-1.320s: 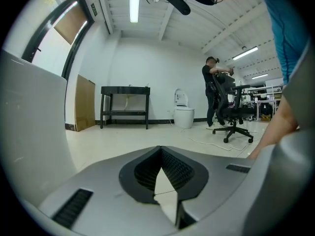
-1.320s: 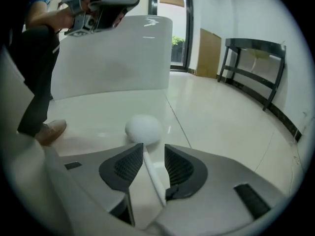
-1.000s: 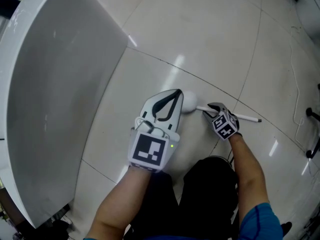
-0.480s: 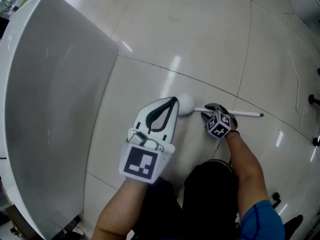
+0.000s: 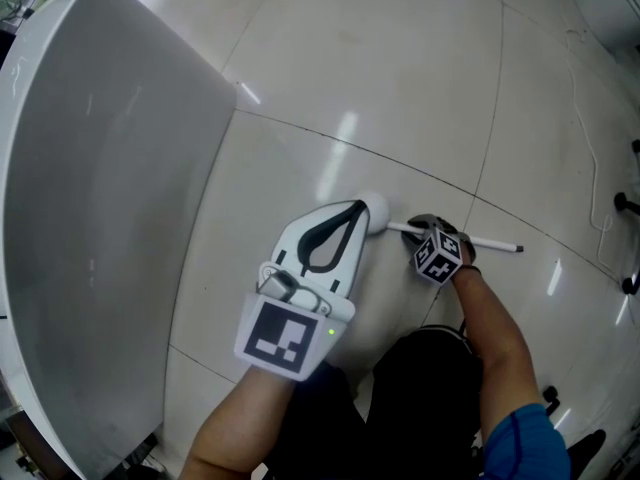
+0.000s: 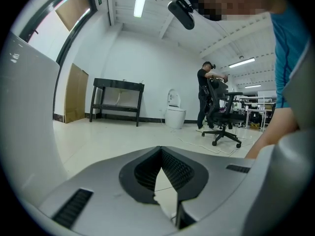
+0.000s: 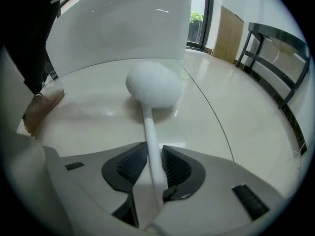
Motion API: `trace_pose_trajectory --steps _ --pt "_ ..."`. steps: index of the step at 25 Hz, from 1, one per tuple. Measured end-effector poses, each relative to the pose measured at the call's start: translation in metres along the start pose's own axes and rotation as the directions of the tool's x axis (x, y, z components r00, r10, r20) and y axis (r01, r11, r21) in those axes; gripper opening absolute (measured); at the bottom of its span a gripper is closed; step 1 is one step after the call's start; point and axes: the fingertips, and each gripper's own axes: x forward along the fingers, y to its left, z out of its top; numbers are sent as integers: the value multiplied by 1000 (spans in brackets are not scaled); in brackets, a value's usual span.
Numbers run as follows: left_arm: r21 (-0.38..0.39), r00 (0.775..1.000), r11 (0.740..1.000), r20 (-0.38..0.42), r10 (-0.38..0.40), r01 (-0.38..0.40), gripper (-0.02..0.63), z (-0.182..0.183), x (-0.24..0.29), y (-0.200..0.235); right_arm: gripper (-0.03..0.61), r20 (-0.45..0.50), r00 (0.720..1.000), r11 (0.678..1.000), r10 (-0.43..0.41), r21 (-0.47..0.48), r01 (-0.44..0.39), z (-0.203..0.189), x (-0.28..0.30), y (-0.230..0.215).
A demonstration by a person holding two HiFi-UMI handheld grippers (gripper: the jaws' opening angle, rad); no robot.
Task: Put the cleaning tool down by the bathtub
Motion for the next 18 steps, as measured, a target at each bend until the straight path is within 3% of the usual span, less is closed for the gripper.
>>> trace_pose_trajectory --steps 7,10,14,18 --pt "10 1000 1000 -15 -6 6 0 -5 -1 0 85 -19 999 999 35 31 -34 1 -2 11" --pt "-1 999 1000 -41 -5 5 0 -6 -6 -4 84 -1 1000 998 10 64 -10 3 -21 11" --pt "1 994 997 -70 80 -81 0 -4 -18 3 84 78 991 989 -113 109 104 30 -83 -14" --pt "5 986 989 -72 149 -149 0 12 -42 -5 84 192 950 965 -248 139 224 79 -182 -23"
